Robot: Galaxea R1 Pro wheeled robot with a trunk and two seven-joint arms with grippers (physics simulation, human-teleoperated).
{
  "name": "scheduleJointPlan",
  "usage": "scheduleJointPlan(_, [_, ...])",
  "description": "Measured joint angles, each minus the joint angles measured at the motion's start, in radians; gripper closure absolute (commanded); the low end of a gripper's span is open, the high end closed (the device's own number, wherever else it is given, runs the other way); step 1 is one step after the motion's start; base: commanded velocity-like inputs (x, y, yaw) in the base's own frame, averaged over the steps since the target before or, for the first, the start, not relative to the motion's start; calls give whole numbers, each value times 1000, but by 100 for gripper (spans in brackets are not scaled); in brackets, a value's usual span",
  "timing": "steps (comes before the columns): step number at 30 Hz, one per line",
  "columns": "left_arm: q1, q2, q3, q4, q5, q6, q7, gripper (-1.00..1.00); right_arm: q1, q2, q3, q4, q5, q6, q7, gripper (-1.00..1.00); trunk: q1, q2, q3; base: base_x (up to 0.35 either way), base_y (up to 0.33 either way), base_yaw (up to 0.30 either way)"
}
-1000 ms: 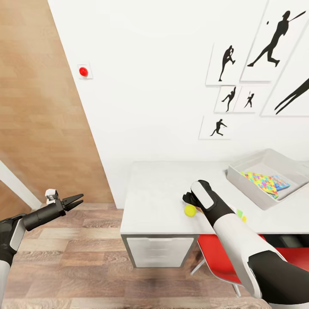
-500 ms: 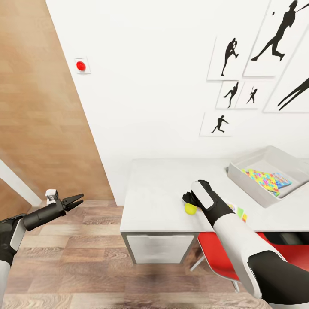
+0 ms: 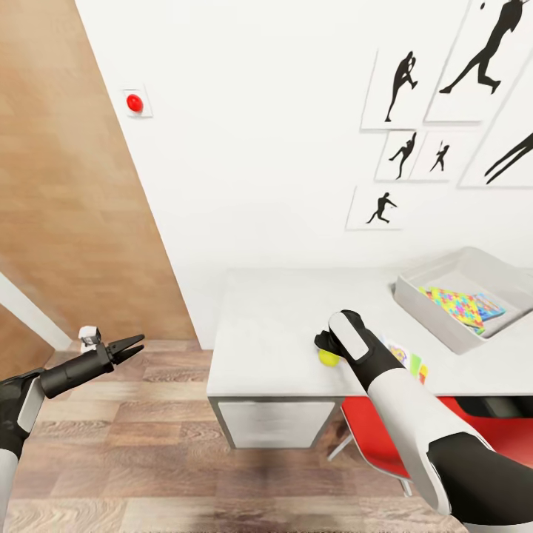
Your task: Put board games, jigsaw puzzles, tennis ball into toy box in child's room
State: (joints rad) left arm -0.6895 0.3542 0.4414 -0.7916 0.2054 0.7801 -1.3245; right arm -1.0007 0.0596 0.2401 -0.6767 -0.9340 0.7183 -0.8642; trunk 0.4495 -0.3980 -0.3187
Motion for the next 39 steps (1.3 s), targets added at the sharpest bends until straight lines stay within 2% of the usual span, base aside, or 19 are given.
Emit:
scheduleJointPlan(10, [0, 0, 0, 0, 0, 0, 0, -100, 0, 5, 3, -1, 0, 0, 0, -100, 0, 0, -11, 0, 0, 0])
scheduleJointPlan(39, [0, -2, 0, 0, 0, 0, 1, -100, 0, 8, 4, -4, 0, -1, 34, -100, 0, 0, -12, 0, 0, 0])
